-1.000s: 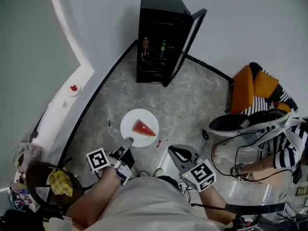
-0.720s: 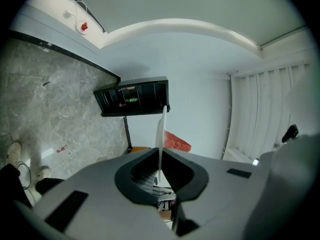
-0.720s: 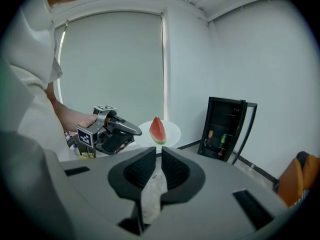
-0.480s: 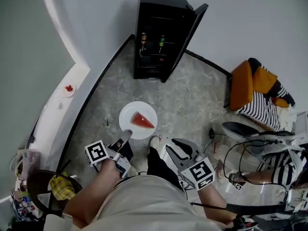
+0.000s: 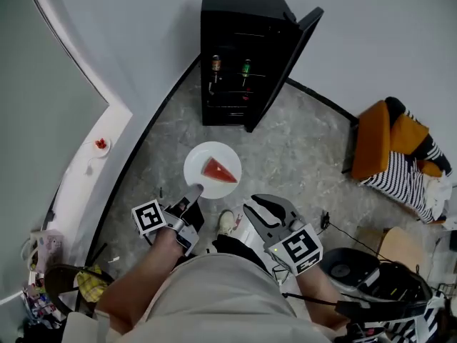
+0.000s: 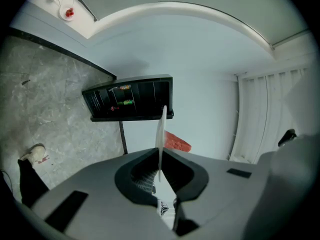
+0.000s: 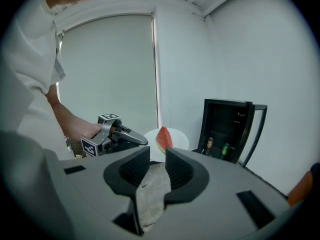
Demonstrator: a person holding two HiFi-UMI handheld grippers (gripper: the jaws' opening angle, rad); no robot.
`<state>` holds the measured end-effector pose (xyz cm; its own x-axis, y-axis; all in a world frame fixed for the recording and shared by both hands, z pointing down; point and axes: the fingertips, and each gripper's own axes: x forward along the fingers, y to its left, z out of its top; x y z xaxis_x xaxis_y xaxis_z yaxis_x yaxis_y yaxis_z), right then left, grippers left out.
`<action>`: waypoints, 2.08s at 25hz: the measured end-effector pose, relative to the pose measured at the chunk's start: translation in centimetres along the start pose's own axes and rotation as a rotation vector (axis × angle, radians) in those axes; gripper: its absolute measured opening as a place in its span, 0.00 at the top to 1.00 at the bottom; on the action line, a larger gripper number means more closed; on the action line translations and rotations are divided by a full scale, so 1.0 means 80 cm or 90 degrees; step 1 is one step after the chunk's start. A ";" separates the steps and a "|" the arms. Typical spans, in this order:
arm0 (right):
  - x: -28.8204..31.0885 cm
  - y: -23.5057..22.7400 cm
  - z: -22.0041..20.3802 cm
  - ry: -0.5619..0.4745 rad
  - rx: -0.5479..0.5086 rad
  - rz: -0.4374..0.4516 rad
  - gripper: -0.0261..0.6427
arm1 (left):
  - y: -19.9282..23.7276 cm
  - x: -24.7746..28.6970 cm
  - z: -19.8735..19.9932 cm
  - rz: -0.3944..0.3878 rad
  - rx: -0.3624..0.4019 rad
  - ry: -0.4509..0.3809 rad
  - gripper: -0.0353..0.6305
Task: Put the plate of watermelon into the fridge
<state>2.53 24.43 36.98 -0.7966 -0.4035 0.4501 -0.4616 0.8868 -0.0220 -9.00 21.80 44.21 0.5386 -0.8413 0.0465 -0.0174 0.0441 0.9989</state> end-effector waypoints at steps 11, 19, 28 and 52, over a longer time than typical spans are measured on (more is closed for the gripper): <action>0.044 -0.106 -0.005 0.027 0.035 0.005 0.80 | -0.001 0.143 0.066 -0.014 -0.022 0.003 0.91; 0.123 -0.177 0.025 0.047 0.073 -0.040 0.80 | 0.021 0.239 0.167 -0.010 -0.032 0.046 0.91; 0.173 -0.243 0.053 0.048 0.105 -0.105 0.80 | 0.044 0.341 0.254 0.027 0.003 0.087 0.91; 0.230 -0.520 0.014 0.124 0.107 -0.013 0.80 | 0.174 0.633 0.397 0.094 -0.015 -0.053 0.91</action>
<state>6.66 -20.12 45.18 -0.7037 -0.3548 0.6156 -0.5476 0.8228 -0.1517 -8.75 -37.29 60.76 0.4602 -0.8665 0.1936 -0.0708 0.1815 0.9808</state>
